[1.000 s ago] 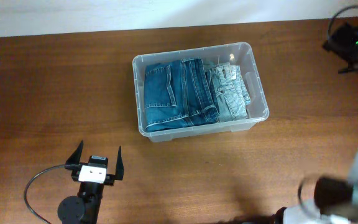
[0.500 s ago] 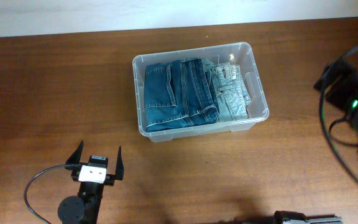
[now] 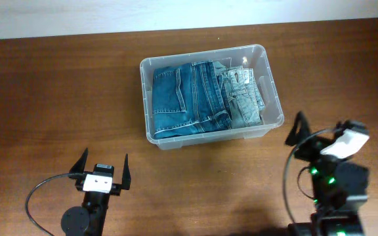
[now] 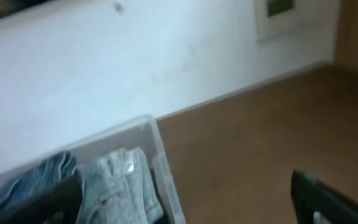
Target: Pack container
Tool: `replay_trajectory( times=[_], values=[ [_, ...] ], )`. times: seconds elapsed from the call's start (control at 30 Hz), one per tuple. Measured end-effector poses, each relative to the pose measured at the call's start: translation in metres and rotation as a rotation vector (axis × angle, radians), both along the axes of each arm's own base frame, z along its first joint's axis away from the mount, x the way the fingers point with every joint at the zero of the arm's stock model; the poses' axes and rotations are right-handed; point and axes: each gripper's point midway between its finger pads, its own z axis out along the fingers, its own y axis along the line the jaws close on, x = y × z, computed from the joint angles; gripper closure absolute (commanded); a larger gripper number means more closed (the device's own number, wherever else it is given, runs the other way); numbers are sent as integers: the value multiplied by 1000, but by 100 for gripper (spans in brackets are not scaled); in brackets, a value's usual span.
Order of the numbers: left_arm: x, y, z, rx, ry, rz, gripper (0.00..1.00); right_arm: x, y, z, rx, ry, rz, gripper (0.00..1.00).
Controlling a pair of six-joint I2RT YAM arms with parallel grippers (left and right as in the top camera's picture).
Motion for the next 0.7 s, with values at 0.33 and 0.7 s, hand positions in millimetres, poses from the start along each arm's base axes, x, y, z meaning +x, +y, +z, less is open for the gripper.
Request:
replay_trajectory(
  times=[0.33,0.7],
  values=[
    [0,0,0,0,0,0,1,-6,29,-57,-143,-172,167,2],
    [0,0,0,0,0,0,1,-18,47,-61,-271,-197,250,1]
  ],
)
